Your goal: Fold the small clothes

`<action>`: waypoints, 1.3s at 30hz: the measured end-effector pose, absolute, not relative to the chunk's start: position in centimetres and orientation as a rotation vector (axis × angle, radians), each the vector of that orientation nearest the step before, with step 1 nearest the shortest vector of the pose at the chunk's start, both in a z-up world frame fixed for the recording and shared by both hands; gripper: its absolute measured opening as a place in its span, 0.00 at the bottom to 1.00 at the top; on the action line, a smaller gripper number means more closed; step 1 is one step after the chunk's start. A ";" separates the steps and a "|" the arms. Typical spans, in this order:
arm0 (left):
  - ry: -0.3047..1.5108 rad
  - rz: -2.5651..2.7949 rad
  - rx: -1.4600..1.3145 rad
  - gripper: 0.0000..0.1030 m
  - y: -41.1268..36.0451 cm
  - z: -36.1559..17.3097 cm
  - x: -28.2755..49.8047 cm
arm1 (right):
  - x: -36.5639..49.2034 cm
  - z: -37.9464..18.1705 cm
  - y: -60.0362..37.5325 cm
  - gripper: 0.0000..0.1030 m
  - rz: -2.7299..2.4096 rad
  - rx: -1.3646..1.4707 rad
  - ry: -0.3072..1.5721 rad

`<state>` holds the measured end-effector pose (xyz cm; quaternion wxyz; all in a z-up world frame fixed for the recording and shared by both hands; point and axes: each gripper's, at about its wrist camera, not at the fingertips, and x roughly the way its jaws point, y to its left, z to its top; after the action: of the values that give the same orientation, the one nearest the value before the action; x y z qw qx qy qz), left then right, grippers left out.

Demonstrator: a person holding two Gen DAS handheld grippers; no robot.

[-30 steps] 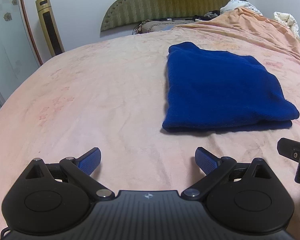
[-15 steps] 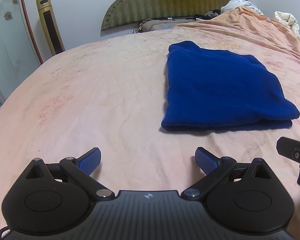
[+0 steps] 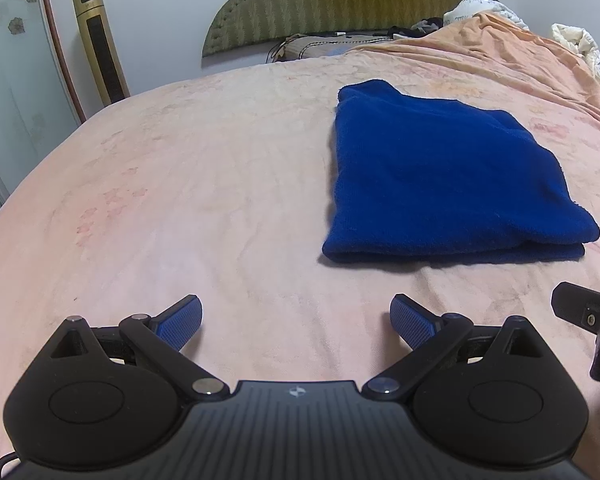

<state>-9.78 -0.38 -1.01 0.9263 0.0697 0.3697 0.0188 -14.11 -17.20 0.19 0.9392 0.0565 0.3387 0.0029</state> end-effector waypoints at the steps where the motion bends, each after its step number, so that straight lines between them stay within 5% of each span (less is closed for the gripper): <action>1: 0.759 0.038 0.144 0.98 -0.4 -1.0 -9.7 | -14.1 0.2 -17.1 0.99 0.008 0.112 0.692; 39: 0.753 0.050 0.156 0.98 -0.9 -1.1 -10.1 | -14.7 0.5 -16.7 0.99 0.028 0.087 0.677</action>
<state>-10.15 -0.86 -1.09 0.9266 0.0760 0.3675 0.0243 -14.68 -16.72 0.48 0.9423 0.0428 0.3319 0.0140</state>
